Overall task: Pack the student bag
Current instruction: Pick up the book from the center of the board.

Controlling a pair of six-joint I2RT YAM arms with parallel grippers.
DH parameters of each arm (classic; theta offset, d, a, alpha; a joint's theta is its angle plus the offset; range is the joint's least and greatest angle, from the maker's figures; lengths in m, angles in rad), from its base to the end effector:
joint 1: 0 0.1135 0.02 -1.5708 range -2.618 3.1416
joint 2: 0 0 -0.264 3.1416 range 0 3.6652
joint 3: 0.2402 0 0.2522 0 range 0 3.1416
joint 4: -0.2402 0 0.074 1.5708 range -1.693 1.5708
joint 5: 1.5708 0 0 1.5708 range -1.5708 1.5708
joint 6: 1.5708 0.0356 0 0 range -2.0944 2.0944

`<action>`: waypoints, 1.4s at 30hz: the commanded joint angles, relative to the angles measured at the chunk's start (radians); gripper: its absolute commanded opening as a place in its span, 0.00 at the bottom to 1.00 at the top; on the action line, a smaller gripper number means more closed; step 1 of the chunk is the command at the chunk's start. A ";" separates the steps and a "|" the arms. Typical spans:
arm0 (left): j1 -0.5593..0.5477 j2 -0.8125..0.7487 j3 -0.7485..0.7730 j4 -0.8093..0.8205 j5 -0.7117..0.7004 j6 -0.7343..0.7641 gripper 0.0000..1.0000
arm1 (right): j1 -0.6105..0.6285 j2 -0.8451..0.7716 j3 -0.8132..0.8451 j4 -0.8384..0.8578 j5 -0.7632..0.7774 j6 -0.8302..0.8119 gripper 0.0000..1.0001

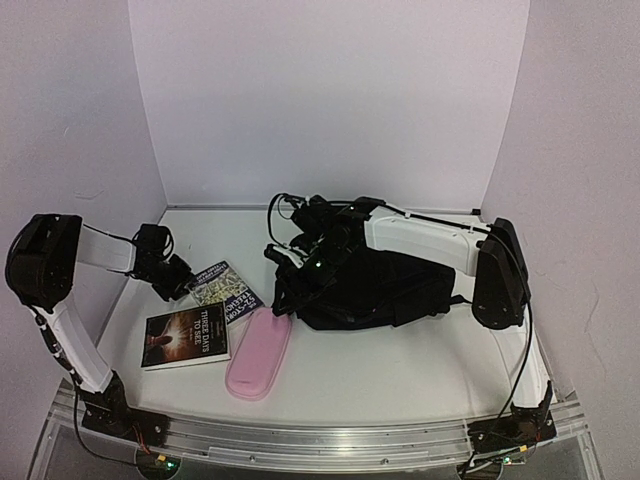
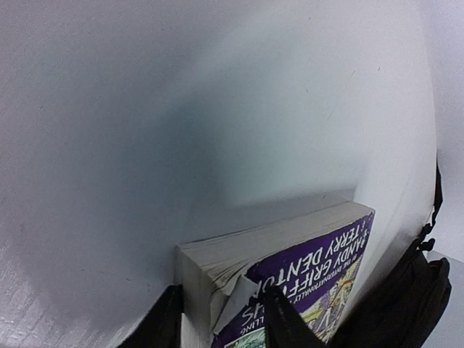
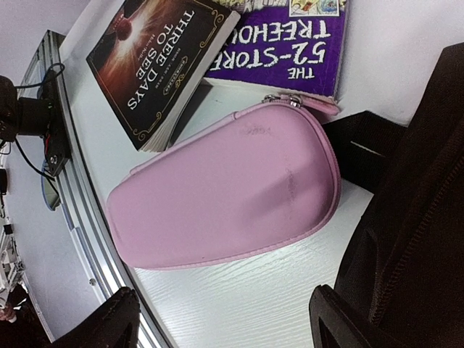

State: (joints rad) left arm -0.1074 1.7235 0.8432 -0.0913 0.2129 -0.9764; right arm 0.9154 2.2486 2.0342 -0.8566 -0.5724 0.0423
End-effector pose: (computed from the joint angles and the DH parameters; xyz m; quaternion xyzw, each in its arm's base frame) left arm 0.3211 -0.0422 0.1340 -0.3715 0.8750 -0.2383 0.1991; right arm 0.2818 0.3982 0.2344 -0.4563 0.8128 0.3521 0.0845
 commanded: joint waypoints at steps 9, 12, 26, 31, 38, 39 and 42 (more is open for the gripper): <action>-0.001 -0.036 0.072 0.058 0.030 0.061 0.00 | -0.002 -0.028 0.043 0.003 0.032 -0.020 0.80; -0.002 -0.072 0.085 0.066 0.053 0.074 0.00 | -0.016 -0.034 0.062 -0.001 0.031 -0.016 0.80; -0.059 -0.150 0.136 0.191 0.181 0.116 0.00 | -0.096 -0.038 0.134 0.000 0.057 -0.069 0.87; -0.076 -0.160 0.159 0.214 0.212 0.148 0.00 | -0.118 -0.024 0.165 0.000 0.032 -0.053 0.89; -0.085 -0.190 0.215 0.221 0.273 0.163 0.00 | -0.151 -0.003 0.204 0.002 0.007 -0.006 0.96; -0.086 -0.199 0.221 0.222 0.284 0.162 0.00 | -0.154 0.000 0.208 0.002 0.002 -0.003 0.96; -0.099 -0.223 0.244 0.231 0.326 0.166 0.00 | -0.161 0.003 0.215 0.002 -0.012 0.002 0.98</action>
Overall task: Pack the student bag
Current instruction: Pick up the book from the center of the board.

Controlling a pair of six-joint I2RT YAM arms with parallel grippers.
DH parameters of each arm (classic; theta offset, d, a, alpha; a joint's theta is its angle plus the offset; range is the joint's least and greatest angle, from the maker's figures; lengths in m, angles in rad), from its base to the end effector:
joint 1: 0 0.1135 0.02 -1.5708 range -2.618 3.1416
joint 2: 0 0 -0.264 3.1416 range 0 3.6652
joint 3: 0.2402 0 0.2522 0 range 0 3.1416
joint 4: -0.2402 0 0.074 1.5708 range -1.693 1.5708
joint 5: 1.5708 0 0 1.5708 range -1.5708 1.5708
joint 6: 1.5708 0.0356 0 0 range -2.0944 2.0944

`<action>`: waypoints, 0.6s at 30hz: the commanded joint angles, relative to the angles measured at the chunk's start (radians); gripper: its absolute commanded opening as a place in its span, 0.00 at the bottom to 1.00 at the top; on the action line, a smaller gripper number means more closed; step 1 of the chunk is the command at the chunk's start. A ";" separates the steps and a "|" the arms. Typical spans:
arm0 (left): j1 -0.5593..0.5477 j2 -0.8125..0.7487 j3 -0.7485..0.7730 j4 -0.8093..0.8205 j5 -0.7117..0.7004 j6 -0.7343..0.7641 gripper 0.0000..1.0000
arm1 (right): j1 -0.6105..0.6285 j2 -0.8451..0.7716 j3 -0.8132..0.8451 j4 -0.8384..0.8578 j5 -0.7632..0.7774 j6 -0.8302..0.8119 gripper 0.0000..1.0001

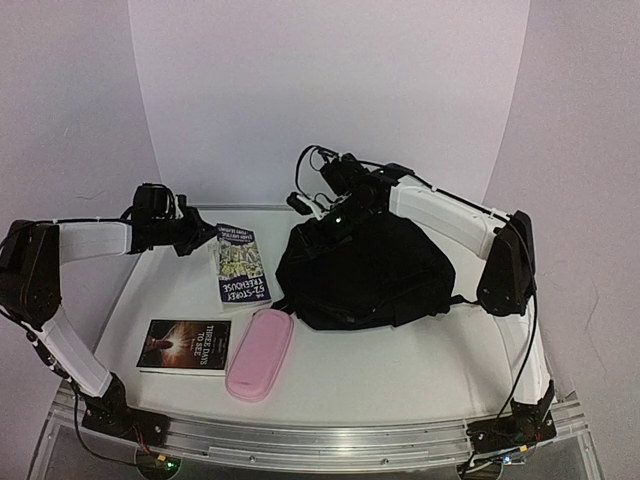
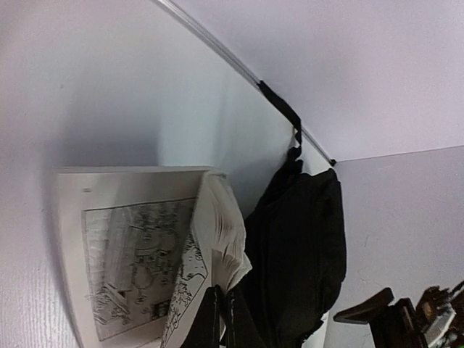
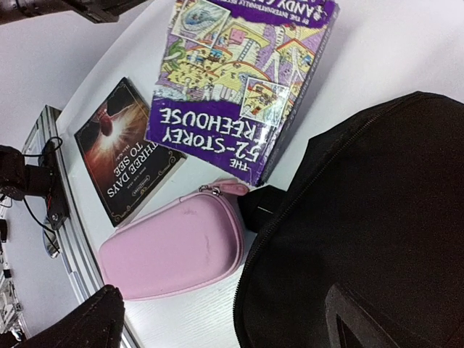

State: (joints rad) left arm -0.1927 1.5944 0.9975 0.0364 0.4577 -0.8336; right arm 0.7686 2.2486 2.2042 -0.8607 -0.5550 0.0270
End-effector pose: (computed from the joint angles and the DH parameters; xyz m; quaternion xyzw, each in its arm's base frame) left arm 0.3427 -0.0829 0.2330 -0.1643 0.8435 -0.4043 0.3132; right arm 0.3445 0.3592 0.2862 -0.4128 0.8148 0.3604 0.1894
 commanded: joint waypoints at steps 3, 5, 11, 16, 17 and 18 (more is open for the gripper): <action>-0.052 -0.106 0.134 0.067 0.103 0.067 0.00 | -0.022 0.004 0.052 0.008 -0.045 0.018 0.98; -0.069 -0.104 0.158 0.043 0.106 0.079 0.00 | -0.031 0.004 0.058 0.009 -0.055 0.023 0.98; -0.090 -0.122 0.184 0.070 0.142 0.059 0.00 | -0.044 0.001 0.055 0.013 -0.066 0.027 0.98; -0.117 -0.143 0.229 0.104 0.215 0.026 0.00 | -0.053 -0.017 0.028 0.019 -0.106 -0.018 0.98; -0.124 -0.146 0.236 0.120 0.232 0.016 0.00 | -0.056 -0.024 0.019 0.024 -0.119 -0.038 0.98; -0.130 -0.149 0.241 0.128 0.251 0.005 0.00 | -0.060 -0.032 0.008 0.031 -0.131 -0.056 0.98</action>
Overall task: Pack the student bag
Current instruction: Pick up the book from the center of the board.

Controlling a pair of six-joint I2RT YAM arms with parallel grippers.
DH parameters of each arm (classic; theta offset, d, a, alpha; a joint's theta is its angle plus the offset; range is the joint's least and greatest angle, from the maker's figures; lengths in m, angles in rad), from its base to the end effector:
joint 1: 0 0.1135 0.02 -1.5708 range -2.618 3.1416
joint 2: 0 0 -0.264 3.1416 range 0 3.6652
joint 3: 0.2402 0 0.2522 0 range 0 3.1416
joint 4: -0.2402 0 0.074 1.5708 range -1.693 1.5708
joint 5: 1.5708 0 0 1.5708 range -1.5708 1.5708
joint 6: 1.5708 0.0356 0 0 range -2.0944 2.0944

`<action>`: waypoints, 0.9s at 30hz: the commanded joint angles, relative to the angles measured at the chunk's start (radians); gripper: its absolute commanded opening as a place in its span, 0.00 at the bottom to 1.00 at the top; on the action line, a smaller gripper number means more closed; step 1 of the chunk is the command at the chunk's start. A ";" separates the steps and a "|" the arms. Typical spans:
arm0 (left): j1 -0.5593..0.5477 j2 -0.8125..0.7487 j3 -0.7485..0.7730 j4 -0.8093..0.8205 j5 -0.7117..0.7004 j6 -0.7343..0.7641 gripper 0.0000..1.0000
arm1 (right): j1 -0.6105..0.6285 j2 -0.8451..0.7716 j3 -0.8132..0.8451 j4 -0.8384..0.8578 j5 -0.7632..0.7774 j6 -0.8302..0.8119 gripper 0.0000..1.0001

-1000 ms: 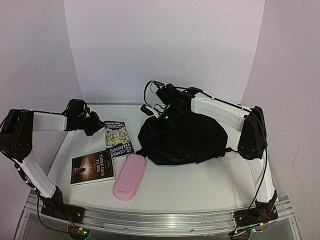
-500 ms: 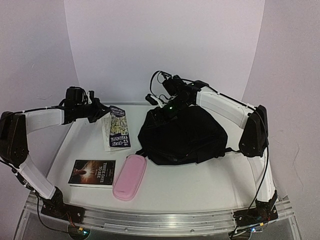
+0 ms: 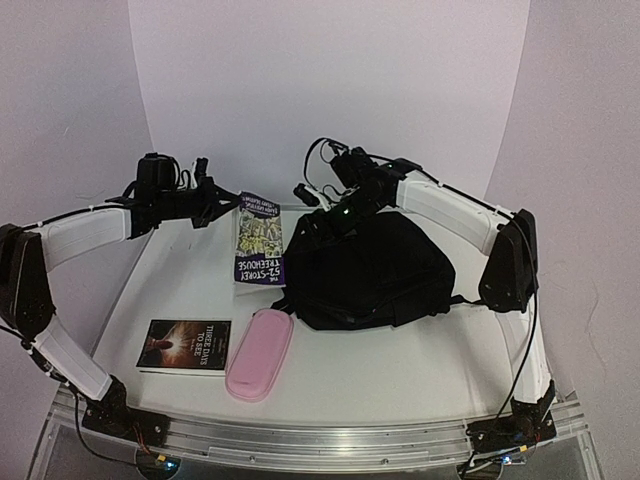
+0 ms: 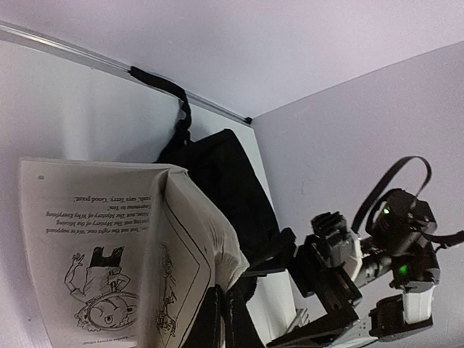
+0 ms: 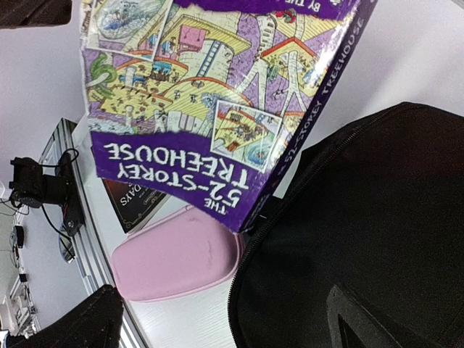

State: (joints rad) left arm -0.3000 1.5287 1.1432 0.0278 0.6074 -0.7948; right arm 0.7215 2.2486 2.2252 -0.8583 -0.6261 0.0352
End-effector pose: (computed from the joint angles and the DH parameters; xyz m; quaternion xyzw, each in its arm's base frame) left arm 0.3333 -0.1244 0.3046 -0.0267 0.8019 -0.4929 0.3366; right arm 0.3596 0.3441 0.2940 -0.3992 0.8083 0.3881 0.1916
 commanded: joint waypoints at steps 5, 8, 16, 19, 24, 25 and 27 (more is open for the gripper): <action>-0.037 -0.100 0.111 0.190 0.156 -0.084 0.00 | -0.041 -0.038 -0.037 0.063 -0.159 -0.062 0.98; -0.044 -0.103 0.113 0.226 0.177 -0.117 0.00 | -0.056 -0.029 -0.033 0.080 -0.248 -0.042 0.98; -0.068 -0.074 0.115 0.392 0.248 -0.250 0.00 | -0.061 -0.071 -0.125 0.230 -0.325 0.042 0.98; -0.080 -0.062 0.109 0.465 0.264 -0.305 0.00 | -0.067 -0.084 -0.175 0.343 -0.328 0.113 0.98; -0.101 -0.041 0.115 0.523 0.274 -0.351 0.00 | -0.069 -0.065 -0.198 0.546 -0.449 0.283 0.98; -0.102 -0.038 0.115 0.527 0.274 -0.355 0.00 | -0.069 -0.067 -0.211 0.602 -0.478 0.347 0.98; -0.104 -0.038 0.115 0.531 0.275 -0.358 0.00 | -0.068 -0.080 -0.256 0.764 -0.525 0.474 0.98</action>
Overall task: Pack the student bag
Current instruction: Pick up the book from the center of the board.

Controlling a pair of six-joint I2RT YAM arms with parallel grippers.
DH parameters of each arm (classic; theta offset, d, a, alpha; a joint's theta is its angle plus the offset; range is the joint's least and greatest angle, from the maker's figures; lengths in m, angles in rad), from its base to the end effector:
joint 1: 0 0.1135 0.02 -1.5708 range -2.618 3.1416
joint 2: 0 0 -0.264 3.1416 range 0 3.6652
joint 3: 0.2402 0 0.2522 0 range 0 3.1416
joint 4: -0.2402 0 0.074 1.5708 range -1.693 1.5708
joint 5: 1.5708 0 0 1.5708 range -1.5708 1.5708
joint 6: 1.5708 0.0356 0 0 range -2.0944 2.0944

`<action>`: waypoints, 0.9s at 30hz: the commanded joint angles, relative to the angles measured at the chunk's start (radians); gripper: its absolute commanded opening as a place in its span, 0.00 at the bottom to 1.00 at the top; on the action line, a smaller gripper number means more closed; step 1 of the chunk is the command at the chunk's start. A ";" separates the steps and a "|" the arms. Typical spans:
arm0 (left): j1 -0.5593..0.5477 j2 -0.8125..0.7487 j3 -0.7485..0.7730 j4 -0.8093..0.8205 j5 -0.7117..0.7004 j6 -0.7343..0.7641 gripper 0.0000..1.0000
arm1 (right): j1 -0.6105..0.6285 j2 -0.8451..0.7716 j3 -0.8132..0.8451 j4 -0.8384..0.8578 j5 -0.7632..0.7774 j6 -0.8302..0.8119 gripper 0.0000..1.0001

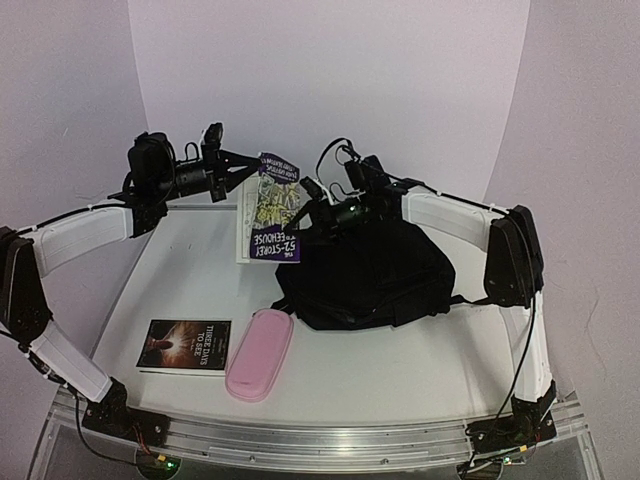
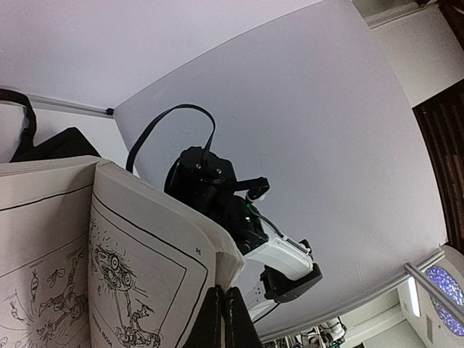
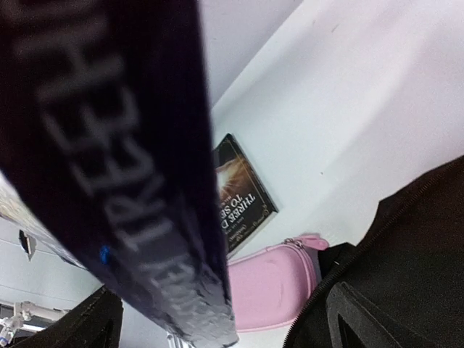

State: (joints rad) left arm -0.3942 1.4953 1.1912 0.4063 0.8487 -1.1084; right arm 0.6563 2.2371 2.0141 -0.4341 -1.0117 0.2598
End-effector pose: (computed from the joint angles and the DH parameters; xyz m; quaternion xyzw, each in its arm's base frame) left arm 0.3118 -0.1586 0.3706 0.0729 0.6789 -0.6634 0.3060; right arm 0.3847 0.3344 0.2686 -0.3642 0.7276 0.5607 0.1538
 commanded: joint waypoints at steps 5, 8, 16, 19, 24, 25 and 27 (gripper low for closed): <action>-0.012 -0.007 0.062 0.156 0.026 -0.044 0.00 | -0.003 -0.089 -0.164 0.889 -0.183 0.713 0.90; -0.013 -0.005 0.055 0.168 0.021 -0.052 0.00 | -0.002 -0.081 -0.175 1.053 -0.184 0.852 0.69; -0.012 -0.042 0.033 0.062 -0.020 0.028 0.00 | -0.017 -0.137 -0.233 1.049 -0.184 0.832 0.13; -0.012 -0.085 0.032 -0.096 -0.071 0.134 0.23 | -0.033 -0.180 -0.268 1.037 -0.186 0.823 0.00; -0.012 -0.223 0.002 -0.387 -0.322 0.291 0.83 | -0.071 -0.302 -0.349 0.906 -0.107 0.700 0.00; -0.011 -0.252 -0.025 -0.394 -0.365 0.292 0.88 | -0.079 -0.327 -0.362 0.863 -0.077 0.660 0.00; -0.012 -0.308 -0.099 -0.373 -0.436 0.268 0.97 | -0.094 -0.373 -0.370 0.761 0.001 0.580 0.00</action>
State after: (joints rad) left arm -0.4012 1.3164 1.1702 0.1256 0.6102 -0.9093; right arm 0.5979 2.0486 1.6400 0.4064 -1.1379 0.9992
